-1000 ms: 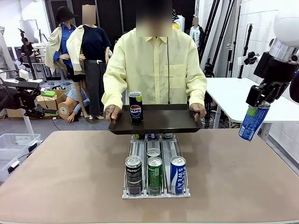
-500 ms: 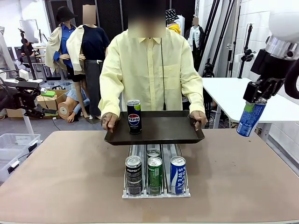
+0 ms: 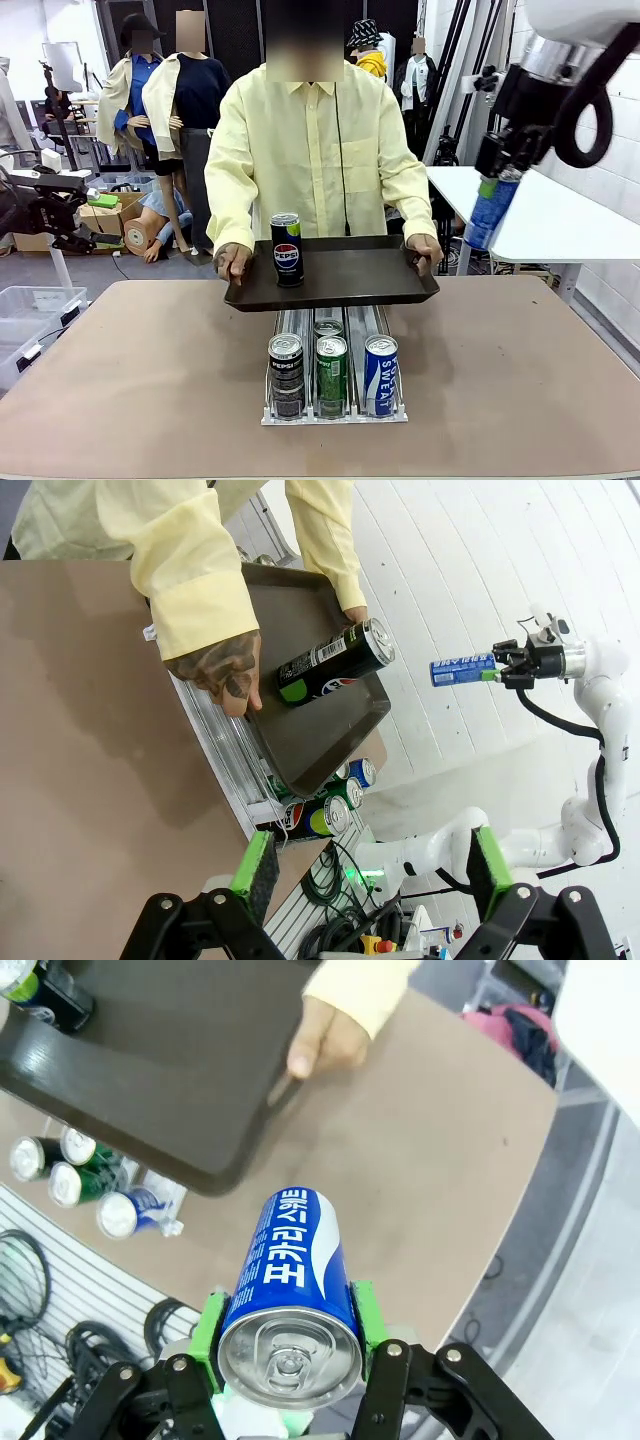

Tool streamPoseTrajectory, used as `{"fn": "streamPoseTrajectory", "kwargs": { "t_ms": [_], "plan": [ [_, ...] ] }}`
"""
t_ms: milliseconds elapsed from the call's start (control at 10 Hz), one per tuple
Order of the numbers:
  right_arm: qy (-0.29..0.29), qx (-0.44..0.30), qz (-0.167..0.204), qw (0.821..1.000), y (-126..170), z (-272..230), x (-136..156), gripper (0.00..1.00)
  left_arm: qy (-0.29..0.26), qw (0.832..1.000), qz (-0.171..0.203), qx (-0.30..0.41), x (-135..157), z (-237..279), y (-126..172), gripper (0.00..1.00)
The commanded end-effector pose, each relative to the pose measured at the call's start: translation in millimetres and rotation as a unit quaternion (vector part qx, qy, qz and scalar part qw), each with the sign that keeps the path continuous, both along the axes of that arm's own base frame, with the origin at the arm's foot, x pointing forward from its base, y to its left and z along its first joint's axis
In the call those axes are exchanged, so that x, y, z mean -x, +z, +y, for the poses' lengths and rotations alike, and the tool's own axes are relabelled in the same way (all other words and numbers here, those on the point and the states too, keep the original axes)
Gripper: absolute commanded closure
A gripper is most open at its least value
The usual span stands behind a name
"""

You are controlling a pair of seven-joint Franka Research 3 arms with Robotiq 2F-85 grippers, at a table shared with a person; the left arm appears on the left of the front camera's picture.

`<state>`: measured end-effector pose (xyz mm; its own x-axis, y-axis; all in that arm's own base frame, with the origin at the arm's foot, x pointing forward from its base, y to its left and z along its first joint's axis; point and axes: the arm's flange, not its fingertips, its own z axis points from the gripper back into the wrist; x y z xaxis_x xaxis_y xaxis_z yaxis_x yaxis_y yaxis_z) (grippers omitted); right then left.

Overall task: Retrieve and hand over the desired beverage to the person.
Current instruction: Place the picked can on the Handle tray extended by the person.

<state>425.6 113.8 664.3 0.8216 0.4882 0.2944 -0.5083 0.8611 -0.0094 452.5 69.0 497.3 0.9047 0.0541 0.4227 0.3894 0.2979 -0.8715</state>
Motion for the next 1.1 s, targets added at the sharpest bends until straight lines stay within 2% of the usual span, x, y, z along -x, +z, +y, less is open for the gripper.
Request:
{"fn": "streamPoseTrajectory", "kwargs": {
  "t_ms": [0,400,1000],
  "plan": [
    [0.02,0.015,0.012,1.0,16,29,-25,0.72,0.003,1.0,-0.002,0.001,0,1,1,0.0],
    [0.047,0.029,0.014,0.998,22,78,-64,0.72,0.003,1.0,-0.002,0.001,0,1,1,0.0],
    [0.07,0.045,0.031,0.996,-7,155,-109,0.72,0.003,1.0,-0.002,0.001,0,1,1,0.0]
  ]
}}
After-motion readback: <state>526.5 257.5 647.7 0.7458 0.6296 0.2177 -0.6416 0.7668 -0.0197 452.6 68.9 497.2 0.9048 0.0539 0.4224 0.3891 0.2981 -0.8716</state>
